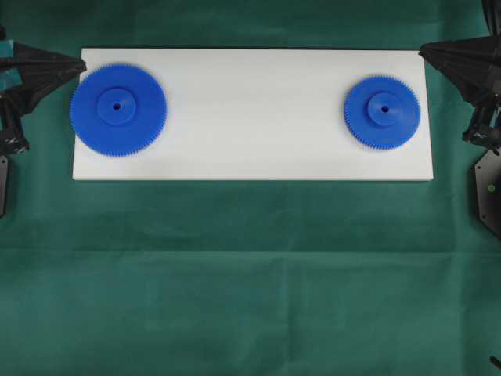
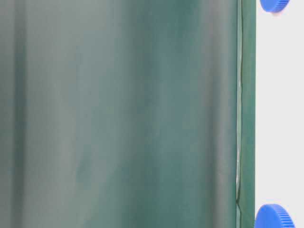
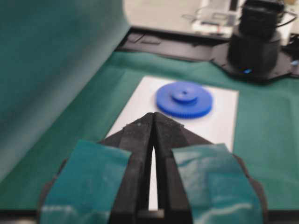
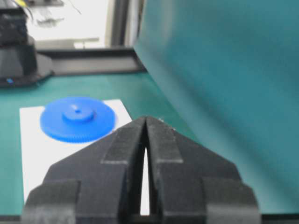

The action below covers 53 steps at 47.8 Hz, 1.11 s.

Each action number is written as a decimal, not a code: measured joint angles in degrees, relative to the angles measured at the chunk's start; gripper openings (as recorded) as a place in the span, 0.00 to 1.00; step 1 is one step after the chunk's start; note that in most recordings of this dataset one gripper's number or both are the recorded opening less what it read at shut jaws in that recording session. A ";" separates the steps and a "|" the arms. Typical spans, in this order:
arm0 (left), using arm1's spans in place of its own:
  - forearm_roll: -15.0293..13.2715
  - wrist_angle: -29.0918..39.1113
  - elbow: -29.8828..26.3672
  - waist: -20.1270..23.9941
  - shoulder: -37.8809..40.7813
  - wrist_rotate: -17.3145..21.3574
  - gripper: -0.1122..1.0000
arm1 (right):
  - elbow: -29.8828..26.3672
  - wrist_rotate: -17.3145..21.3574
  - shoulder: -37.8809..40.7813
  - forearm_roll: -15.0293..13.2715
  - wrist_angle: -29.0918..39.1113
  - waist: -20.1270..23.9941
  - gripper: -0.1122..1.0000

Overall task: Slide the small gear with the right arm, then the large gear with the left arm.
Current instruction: 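Lower the right gripper tip onto the hub of the small blue gear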

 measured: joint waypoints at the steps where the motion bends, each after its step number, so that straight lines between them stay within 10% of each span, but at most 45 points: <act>1: 0.00 0.44 0.00 0.18 0.00 -0.18 0.10 | 0.00 0.09 0.00 -0.09 0.44 -0.26 0.55; 28: 0.00 22.59 -5.19 1.85 5.98 -0.18 0.10 | -4.13 4.04 7.82 -0.35 25.22 -2.72 0.55; 53: 0.00 23.82 -6.06 2.55 9.84 -0.62 0.10 | -3.08 5.71 16.17 -0.44 26.89 -3.34 0.55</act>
